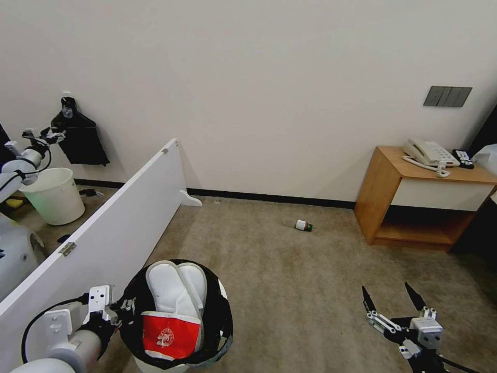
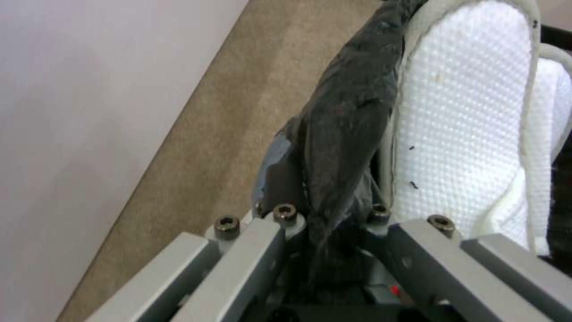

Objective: Pick up the trash bin, then pick up the garbage from the floor and place it into the trash bin.

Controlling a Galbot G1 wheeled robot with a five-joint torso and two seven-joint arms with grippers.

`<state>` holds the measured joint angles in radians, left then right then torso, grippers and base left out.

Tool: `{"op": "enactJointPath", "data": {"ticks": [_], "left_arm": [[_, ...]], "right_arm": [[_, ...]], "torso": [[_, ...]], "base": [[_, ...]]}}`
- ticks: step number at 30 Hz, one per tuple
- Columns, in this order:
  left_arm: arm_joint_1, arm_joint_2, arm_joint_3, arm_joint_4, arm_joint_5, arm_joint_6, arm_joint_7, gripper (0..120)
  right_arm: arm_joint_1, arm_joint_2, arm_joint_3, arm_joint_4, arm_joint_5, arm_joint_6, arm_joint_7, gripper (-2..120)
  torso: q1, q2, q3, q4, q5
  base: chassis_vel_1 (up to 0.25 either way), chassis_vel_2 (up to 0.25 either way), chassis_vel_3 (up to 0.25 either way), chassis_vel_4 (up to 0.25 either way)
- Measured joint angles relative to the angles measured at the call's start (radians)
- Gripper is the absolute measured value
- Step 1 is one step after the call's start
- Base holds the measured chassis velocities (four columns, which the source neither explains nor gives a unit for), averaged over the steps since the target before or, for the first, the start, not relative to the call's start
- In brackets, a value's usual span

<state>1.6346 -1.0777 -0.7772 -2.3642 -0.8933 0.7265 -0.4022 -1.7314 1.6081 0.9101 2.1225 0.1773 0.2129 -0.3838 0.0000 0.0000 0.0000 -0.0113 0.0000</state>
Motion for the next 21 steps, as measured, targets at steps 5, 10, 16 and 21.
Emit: {"op": "enactJointPath", "data": {"ticks": [5, 10, 16, 21], "left_arm": [[0.0, 0.0, 0.0, 0.0, 0.0, 0.0, 0.0, 4], [-0.001, 0.0, 0.0, 0.0, 0.0, 0.0, 0.001, 4], [-0.002, -0.001, 0.001, 0.0, 0.0, 0.0, 0.001, 4], [-0.002, 0.0, 0.001, 0.0, 0.0, 0.0, 0.001, 4]], "right_arm": [[0.001, 0.0, 0.0, 0.0, 0.001, -0.001, 0.0, 100], [0.001, 0.0, 0.001, 0.0, 0.003, -0.001, -0.001, 100], [0.001, 0.0, 0.002, 0.0, 0.004, -0.001, -0.001, 100], [0.002, 0.0, 0.002, 0.0, 0.006, -0.002, -0.002, 100]], "torso": [[0.0, 0.0, 0.0, 0.0, 0.0], [0.0, 0.0, 0.0, 0.0, 0.0], [0.0, 0.0, 0.0, 0.0, 0.0], [0.0, 0.0, 0.0, 0.0001, -0.0001]], "base": [[-0.031, 0.037, 0.036, -0.027], [-0.071, 0.073, 0.077, -0.073], [-0.067, 0.089, 0.076, -0.081], [-0.081, 0.08, 0.078, -0.091]]}}
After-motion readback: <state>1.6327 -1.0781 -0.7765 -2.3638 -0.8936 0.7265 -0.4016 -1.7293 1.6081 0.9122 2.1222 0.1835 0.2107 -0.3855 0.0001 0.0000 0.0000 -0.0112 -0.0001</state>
